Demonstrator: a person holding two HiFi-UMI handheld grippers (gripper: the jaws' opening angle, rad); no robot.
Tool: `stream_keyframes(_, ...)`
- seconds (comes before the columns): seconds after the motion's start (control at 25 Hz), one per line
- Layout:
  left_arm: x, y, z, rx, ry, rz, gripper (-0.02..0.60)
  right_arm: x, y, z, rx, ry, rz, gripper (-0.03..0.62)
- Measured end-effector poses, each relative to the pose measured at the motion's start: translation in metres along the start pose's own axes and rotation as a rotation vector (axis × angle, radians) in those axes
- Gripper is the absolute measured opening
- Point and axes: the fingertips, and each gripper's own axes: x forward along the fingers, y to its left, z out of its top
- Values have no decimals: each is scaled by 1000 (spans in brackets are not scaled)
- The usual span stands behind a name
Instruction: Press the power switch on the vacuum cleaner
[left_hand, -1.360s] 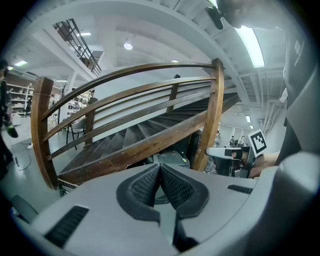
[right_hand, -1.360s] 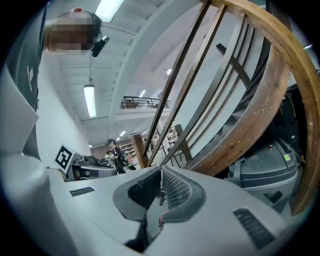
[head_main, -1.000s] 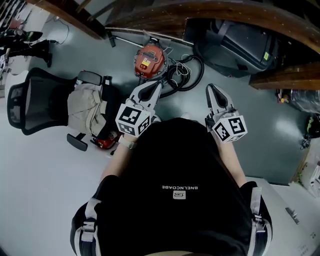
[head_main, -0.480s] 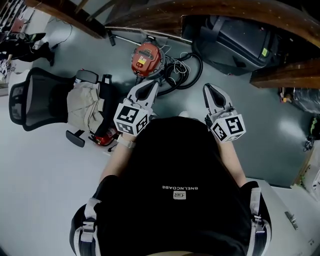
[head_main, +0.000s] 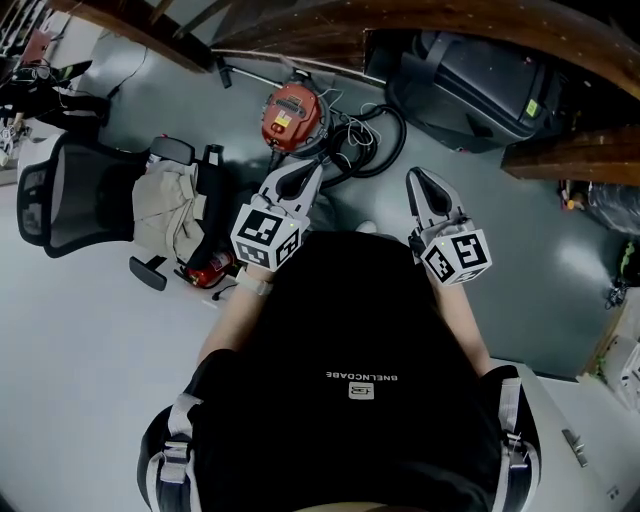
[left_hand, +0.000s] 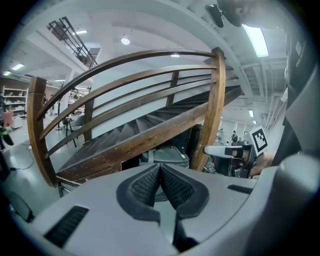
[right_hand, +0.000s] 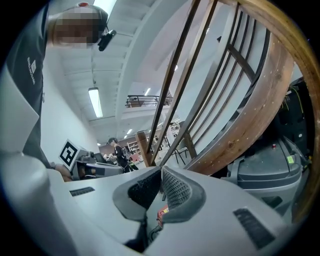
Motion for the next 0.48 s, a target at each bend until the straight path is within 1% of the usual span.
stream_keyframes(0.24, 11, 45, -5, -32, 10, -29, 15, 42, 0, -3, -2, 33, -42, 29)
stream_keyframes(0.48, 33, 119, 6, -47, 37, -69, 15, 108, -9, 6, 7, 64, -99, 29)
